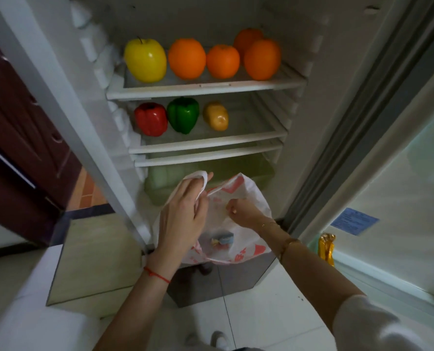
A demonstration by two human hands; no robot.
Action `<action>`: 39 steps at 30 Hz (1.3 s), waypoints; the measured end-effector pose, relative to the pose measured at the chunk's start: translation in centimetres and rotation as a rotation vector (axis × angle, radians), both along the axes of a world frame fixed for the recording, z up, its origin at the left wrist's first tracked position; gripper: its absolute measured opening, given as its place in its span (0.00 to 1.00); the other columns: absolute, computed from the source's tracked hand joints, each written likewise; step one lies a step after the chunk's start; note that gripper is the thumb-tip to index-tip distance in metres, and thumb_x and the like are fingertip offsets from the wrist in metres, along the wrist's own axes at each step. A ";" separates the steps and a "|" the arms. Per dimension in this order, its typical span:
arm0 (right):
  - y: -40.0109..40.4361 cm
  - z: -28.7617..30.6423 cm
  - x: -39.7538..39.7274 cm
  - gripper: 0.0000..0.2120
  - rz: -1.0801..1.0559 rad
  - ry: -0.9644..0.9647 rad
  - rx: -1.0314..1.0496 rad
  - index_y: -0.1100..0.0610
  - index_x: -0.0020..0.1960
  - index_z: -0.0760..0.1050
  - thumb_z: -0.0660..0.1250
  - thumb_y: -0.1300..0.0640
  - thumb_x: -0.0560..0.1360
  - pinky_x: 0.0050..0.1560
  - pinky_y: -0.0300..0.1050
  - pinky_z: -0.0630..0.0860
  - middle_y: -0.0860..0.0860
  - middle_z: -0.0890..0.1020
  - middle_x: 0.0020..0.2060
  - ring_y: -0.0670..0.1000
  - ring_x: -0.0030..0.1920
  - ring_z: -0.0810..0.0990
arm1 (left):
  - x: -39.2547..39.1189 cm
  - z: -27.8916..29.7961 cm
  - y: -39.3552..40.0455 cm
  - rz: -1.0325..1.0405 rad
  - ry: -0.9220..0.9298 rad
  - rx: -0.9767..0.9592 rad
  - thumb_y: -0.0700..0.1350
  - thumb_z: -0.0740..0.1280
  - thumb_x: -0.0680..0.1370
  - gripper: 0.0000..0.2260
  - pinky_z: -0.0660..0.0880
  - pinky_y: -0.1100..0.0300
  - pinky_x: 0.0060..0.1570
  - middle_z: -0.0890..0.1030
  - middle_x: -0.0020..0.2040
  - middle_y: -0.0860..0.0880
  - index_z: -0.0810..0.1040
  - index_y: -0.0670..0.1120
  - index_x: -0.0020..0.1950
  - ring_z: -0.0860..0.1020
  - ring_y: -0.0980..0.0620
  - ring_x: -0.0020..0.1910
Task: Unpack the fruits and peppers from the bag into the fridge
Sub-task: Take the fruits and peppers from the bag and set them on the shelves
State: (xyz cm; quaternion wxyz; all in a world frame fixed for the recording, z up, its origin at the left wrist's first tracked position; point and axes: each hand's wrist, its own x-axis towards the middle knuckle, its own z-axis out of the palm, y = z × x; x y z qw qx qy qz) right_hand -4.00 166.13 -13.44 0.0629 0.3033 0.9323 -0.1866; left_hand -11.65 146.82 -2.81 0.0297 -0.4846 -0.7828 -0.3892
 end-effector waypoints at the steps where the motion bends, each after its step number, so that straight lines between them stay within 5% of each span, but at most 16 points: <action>1: 0.9 -1.2 0.2 0.12 -0.025 -0.038 0.031 0.60 0.56 0.77 0.58 0.58 0.81 0.51 0.44 0.75 0.55 0.81 0.52 0.54 0.49 0.79 | -0.1 -0.1 0.0 -0.004 -0.014 -0.005 0.48 0.55 0.80 0.18 0.70 0.66 0.43 0.76 0.64 0.51 0.74 0.49 0.68 0.78 0.52 0.54; 4: 3.1 -4.1 0.2 0.11 -0.071 -0.109 0.068 0.58 0.56 0.76 0.60 0.54 0.79 0.47 0.44 0.73 0.53 0.81 0.52 0.54 0.48 0.78 | -0.3 -0.5 0.0 0.000 -0.053 -0.005 0.50 0.52 0.79 0.21 0.75 0.64 0.43 0.76 0.66 0.54 0.74 0.50 0.68 0.78 0.54 0.54; 12: 3.0 -6.0 -1.6 0.17 -0.118 -0.133 0.155 0.51 0.66 0.74 0.59 0.51 0.78 0.58 0.54 0.74 0.55 0.80 0.60 0.61 0.59 0.78 | -0.9 -0.7 0.8 0.008 -0.115 -0.004 0.48 0.54 0.80 0.20 0.77 0.58 0.46 0.74 0.67 0.56 0.70 0.55 0.71 0.78 0.54 0.55; 19: 3.4 -8.5 -2.3 0.15 -0.153 -0.055 0.072 0.54 0.64 0.74 0.59 0.55 0.79 0.59 0.48 0.74 0.55 0.80 0.58 0.57 0.58 0.78 | -1.4 -0.6 1.2 0.009 -0.130 -0.010 0.48 0.53 0.79 0.20 0.72 0.60 0.38 0.75 0.62 0.55 0.70 0.55 0.71 0.73 0.55 0.41; 22: 3.4 -7.6 -2.1 0.14 -0.141 0.028 0.142 0.55 0.62 0.76 0.58 0.56 0.80 0.54 0.46 0.72 0.55 0.81 0.56 0.58 0.57 0.79 | -1.5 -0.7 1.4 0.014 -0.143 -0.006 0.48 0.53 0.79 0.20 0.76 0.52 0.41 0.75 0.64 0.55 0.70 0.55 0.71 0.77 0.53 0.47; 27: 3.6 -7.8 -1.7 0.17 -0.070 -0.137 0.210 0.54 0.66 0.75 0.59 0.55 0.79 0.58 0.51 0.77 0.55 0.81 0.59 0.59 0.59 0.78 | -1.4 -0.6 1.6 0.017 -0.142 -0.002 0.47 0.55 0.80 0.20 0.78 0.52 0.42 0.74 0.65 0.56 0.70 0.55 0.71 0.78 0.54 0.49; 33: 4.0 -8.2 -1.3 0.12 -0.258 0.045 0.083 0.56 0.60 0.74 0.59 0.54 0.81 0.55 0.50 0.76 0.56 0.82 0.55 0.59 0.55 0.81 | -1.5 -0.7 1.9 0.025 -0.127 -0.011 0.48 0.54 0.80 0.19 0.77 0.52 0.43 0.75 0.66 0.56 0.72 0.53 0.70 0.79 0.53 0.52; 37: 3.5 -8.0 -1.4 0.08 -0.556 0.422 -0.319 0.58 0.51 0.74 0.66 0.54 0.78 0.47 0.42 0.77 0.52 0.80 0.43 0.50 0.43 0.79 | -1.3 -0.5 1.9 0.040 -0.107 -0.030 0.49 0.53 0.79 0.20 0.77 0.56 0.42 0.75 0.66 0.55 0.72 0.52 0.70 0.78 0.54 0.48; 39: 3.7 -8.7 -1.6 0.11 -0.620 0.402 -0.380 0.59 0.55 0.74 0.67 0.52 0.78 0.50 0.43 0.76 0.53 0.80 0.46 0.50 0.45 0.77 | -1.2 -0.4 1.9 0.057 -0.086 -0.047 0.50 0.51 0.79 0.21 0.75 0.58 0.39 0.75 0.66 0.54 0.72 0.51 0.70 0.77 0.54 0.45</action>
